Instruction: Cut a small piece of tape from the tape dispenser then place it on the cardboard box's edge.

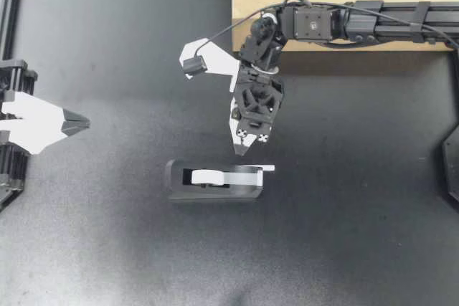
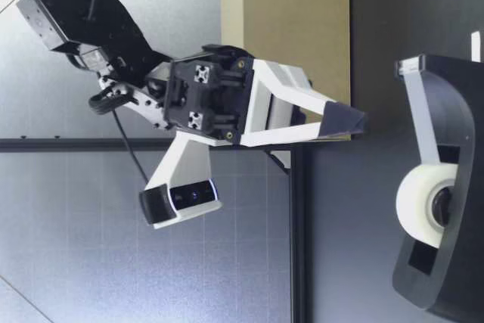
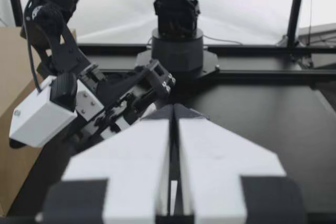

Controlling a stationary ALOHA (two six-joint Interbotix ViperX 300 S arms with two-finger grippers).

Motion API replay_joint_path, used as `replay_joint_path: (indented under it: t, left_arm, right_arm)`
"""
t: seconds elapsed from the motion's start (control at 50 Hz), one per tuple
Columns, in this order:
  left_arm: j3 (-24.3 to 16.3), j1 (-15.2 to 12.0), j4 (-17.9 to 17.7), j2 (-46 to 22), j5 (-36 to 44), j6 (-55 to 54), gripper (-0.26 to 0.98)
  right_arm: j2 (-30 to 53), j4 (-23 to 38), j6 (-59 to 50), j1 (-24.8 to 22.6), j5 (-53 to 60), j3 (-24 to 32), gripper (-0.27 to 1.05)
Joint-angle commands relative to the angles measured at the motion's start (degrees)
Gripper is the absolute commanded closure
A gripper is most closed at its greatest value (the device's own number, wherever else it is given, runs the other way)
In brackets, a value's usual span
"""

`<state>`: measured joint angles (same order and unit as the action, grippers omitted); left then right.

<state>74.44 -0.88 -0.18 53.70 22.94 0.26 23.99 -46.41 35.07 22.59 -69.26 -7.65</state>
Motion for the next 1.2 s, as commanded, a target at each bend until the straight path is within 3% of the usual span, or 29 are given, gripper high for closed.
replay_joint_path:
  t: [0.0,0.1,1.18]
  left_arm:
    - [-0.5,-0.1,-0.1,-0.8,1.1,-0.1,0.82]
    - [-0.5,-0.1,0.0,-1.1,1.2,0.0,0.82]
    - [-0.6,-0.1,-0.1,-2.0,1.2,0.7,0.82]
  right_arm:
    - [-0.7,-0.1,-0.5,0.2,-0.2,1.3,0.48]
    - [-0.4,-0.2,-0.5,0.0,-0.2,1.2,0.41]
    - [2.8,-2.4,-0.7,-4.1,-4.7,1.9,0.42]
